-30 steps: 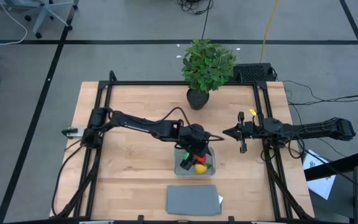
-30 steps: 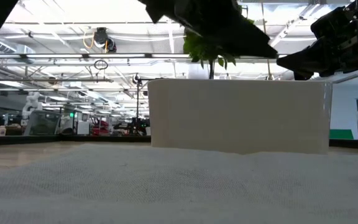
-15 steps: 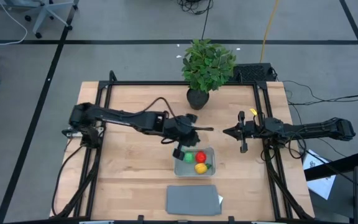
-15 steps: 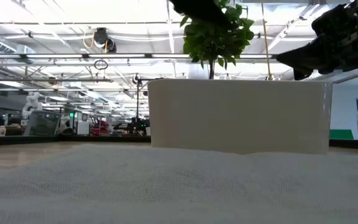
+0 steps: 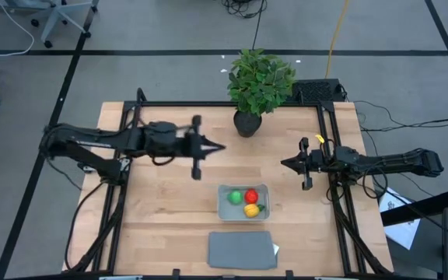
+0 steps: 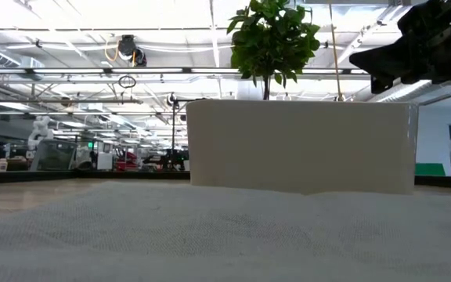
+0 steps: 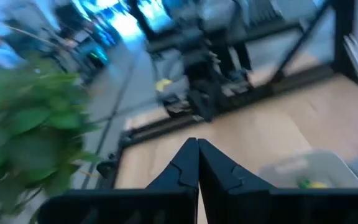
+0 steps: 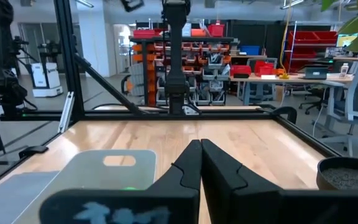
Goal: Pick and placing Produce into tupperware
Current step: Return to Home Position
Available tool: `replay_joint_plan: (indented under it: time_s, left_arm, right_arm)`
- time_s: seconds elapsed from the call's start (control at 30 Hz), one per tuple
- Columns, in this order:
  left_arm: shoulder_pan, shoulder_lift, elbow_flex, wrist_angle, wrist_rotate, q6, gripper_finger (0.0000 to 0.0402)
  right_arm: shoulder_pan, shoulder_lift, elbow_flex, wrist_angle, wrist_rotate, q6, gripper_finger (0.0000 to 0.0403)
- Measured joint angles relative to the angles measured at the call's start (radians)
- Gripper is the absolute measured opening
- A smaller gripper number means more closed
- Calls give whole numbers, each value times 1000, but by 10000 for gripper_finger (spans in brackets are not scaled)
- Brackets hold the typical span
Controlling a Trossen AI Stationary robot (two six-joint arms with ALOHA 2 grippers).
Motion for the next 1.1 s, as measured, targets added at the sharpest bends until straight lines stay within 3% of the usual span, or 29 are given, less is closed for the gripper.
replay_joint_plan:
  time_s: [0.2,0.4,0.63,0.87,0.93,1.1]
  left_arm:
    - [113,-124,-368,372,67,-113,0]
    - [183,-287,-642,596,101,-159,0]
    - [110,-580,-768,424,-80,-130,0]
    - [24,-815,-908,285,-174,-146,0]
    - [25,-863,-960,311,-153,-117,0]
    - [75,-936,-1053,384,57,-49,0]
  right_arm:
    - [0,-1,0,0,-2,0,0]
    - [1,-4,0,0,-3,14,0]
    - [1,-38,0,-8,-12,54,0]
    - [2,-75,0,-20,-57,75,0]
    - [1,-79,0,-27,-57,75,0]
    - [1,-80,0,-23,-57,73,0]
